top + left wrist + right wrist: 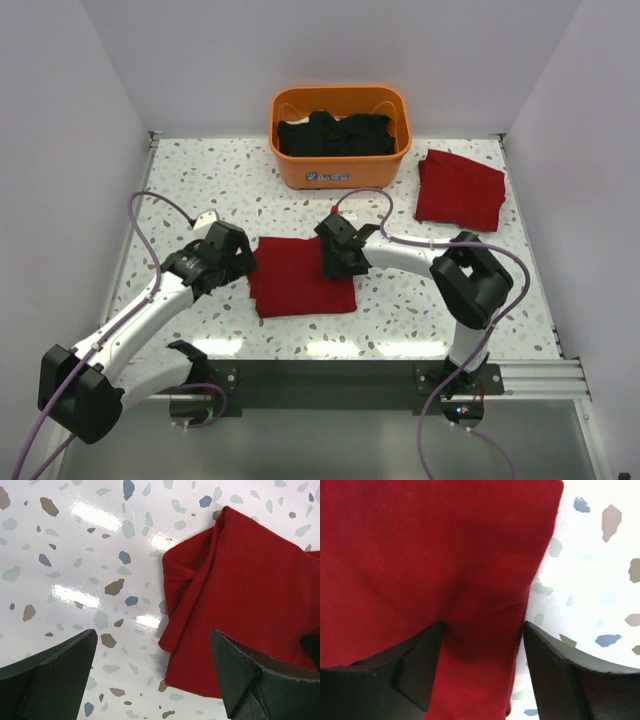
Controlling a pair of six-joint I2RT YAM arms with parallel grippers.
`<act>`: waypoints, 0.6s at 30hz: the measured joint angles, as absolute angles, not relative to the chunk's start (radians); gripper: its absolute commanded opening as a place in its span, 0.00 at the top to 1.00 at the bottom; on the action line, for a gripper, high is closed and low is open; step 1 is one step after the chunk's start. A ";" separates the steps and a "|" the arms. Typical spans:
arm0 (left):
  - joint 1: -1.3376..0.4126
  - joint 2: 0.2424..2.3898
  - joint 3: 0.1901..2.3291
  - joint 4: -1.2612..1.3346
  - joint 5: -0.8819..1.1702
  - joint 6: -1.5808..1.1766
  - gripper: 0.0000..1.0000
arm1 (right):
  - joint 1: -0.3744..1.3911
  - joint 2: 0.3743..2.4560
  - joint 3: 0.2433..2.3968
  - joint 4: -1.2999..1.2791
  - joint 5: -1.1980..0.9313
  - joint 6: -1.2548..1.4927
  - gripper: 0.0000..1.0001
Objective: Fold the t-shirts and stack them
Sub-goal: Neatly place the folded tshirt to the corner
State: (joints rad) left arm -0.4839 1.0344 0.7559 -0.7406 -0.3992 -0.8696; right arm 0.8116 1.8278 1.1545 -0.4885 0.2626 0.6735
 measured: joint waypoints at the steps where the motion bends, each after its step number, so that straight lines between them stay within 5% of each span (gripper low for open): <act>1: -0.484 1.034 0.757 -0.741 -0.402 -0.870 0.00 | 0.812 1.832 1.155 -0.483 0.260 0.675 0.38; 2: -0.484 1.034 0.759 -0.742 -0.406 -0.870 0.00 | 0.812 1.834 1.155 -0.475 0.254 0.677 0.40; 7: -0.484 1.034 0.775 -0.752 -0.429 -0.867 0.00 | 0.817 1.843 1.149 -0.401 0.244 0.656 0.88; 12: -0.484 1.033 0.818 -0.798 -0.489 -0.868 0.00 | 0.811 1.839 1.136 -0.330 0.305 0.557 1.00; 18: -0.484 1.003 0.840 -0.827 -0.554 -0.867 0.00 | 0.734 1.808 1.135 -0.311 0.423 0.349 1.00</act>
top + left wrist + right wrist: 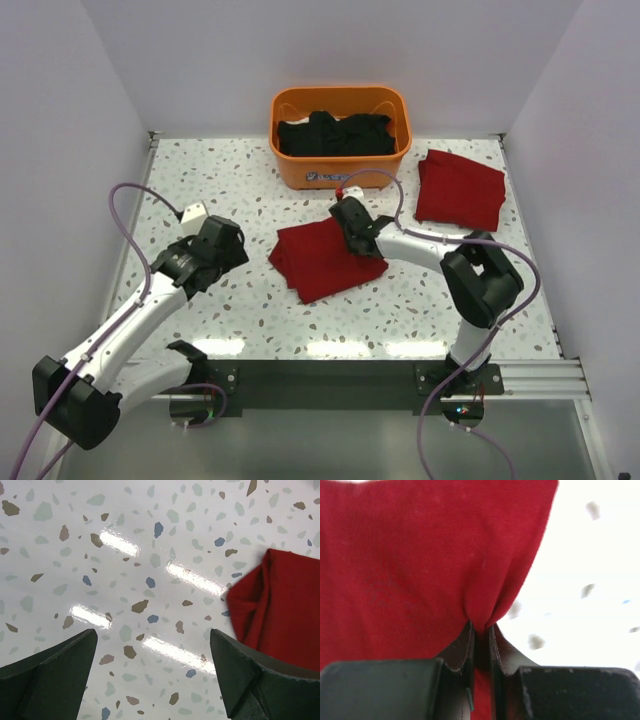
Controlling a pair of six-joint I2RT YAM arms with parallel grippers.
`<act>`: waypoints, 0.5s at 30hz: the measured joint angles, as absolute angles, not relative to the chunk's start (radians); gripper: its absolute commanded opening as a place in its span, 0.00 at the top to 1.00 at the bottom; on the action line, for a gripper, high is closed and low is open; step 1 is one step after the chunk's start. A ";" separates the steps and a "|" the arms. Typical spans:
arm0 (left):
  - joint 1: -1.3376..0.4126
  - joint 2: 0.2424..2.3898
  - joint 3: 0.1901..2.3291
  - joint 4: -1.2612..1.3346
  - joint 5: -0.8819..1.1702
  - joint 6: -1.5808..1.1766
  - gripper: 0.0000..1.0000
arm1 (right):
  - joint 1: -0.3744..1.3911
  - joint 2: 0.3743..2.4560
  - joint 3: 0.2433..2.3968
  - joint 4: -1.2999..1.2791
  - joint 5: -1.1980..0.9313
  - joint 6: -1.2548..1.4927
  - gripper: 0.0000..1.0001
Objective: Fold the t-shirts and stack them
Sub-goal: Neatly place the folded tshirt to the corner
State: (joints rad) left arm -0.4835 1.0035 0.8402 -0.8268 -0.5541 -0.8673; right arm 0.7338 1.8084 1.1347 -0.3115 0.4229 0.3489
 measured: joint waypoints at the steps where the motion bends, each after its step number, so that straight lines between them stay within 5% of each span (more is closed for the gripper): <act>1: -0.484 1.000 0.841 -0.830 -0.562 -0.867 0.00 | 0.714 1.798 1.136 -0.306 0.443 0.314 1.00; 15: -0.478 1.021 0.902 -0.879 -0.661 -0.853 0.00 | 0.432 1.797 1.431 -0.434 0.591 0.007 1.00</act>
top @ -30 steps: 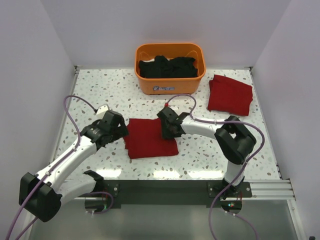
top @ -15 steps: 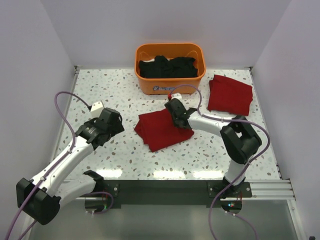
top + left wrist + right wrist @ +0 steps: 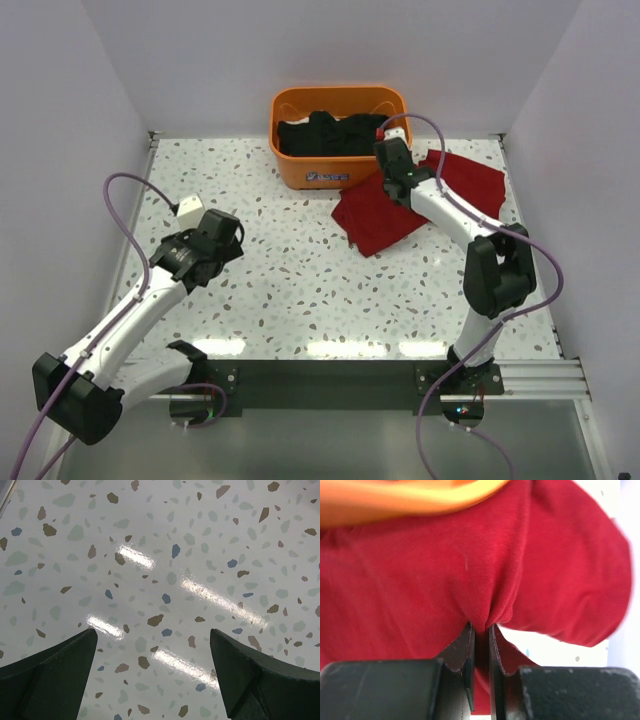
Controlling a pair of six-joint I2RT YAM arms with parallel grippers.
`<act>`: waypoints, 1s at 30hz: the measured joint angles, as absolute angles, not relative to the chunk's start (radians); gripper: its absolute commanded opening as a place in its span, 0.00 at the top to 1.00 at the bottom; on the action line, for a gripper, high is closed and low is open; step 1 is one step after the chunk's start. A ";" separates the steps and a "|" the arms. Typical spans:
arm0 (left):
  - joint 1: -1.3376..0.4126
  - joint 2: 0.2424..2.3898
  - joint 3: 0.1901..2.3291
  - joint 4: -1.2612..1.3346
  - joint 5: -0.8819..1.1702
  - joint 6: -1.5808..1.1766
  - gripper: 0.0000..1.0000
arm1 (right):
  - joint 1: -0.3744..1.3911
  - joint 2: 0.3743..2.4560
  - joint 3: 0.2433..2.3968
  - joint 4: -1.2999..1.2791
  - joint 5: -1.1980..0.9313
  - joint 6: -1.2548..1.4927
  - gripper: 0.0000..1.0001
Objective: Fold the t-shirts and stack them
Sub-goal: Neatly place the folded tshirt to the corner
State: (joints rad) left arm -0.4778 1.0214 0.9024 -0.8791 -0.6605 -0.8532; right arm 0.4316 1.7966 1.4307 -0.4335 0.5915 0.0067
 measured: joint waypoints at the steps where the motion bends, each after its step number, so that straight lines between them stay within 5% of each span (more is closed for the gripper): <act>1: -0.477 1.028 0.908 -0.881 -0.662 -0.852 0.00 | 0.416 1.801 1.456 -0.452 0.593 -0.001 1.00; 30: -0.459 1.207 0.980 -0.853 -0.633 -0.819 0.00 | 0.166 2.178 2.266 -0.870 0.653 0.034 1.00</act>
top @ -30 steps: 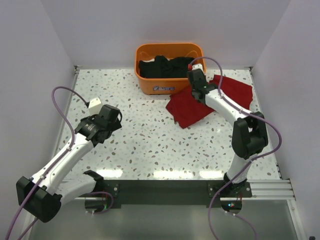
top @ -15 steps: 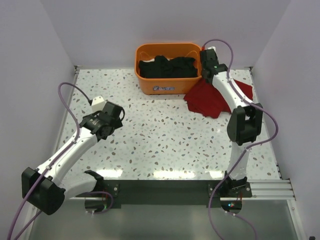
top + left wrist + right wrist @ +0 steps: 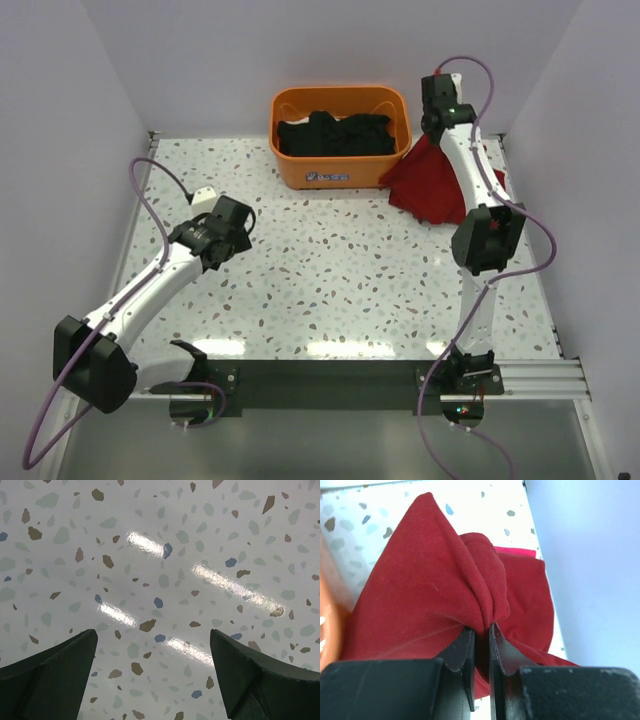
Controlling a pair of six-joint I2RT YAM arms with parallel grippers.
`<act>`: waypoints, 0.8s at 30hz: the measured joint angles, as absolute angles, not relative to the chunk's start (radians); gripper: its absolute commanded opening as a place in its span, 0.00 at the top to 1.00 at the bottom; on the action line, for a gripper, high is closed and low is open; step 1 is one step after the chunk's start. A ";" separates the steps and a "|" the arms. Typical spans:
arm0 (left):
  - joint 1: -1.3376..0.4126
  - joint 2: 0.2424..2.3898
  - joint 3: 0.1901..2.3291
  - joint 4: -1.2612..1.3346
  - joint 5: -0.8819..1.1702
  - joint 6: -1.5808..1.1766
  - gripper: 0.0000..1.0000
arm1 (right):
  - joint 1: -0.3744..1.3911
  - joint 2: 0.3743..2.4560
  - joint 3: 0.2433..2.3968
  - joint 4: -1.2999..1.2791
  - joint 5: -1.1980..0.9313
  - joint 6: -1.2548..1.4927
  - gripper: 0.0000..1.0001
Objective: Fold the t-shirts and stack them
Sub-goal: Neatly place the folded tshirt to the corner
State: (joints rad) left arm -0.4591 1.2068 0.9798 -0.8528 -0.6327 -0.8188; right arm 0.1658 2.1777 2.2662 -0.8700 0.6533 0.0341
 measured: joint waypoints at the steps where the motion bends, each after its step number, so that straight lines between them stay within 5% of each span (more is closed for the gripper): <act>1: -0.458 1.212 0.982 -0.851 -0.630 -0.818 0.00 | 0.149 2.178 2.272 -0.876 0.640 0.055 1.00; 7: -0.458 1.232 0.991 -0.839 -0.601 -0.818 0.00 | -0.007 2.165 2.231 -0.894 0.499 0.239 1.00; 17: -0.458 1.251 1.011 -0.823 -0.576 -0.816 0.00 | -0.281 2.075 1.828 -0.743 0.224 0.557 0.94; 18: -0.457 1.253 1.014 -0.823 -0.575 -0.815 0.00 | -0.282 2.075 1.808 -0.731 0.209 0.574 0.89; 24: -0.452 1.259 1.019 -0.819 -0.568 -0.808 0.00 | -0.266 2.075 1.795 -0.697 0.142 0.617 0.16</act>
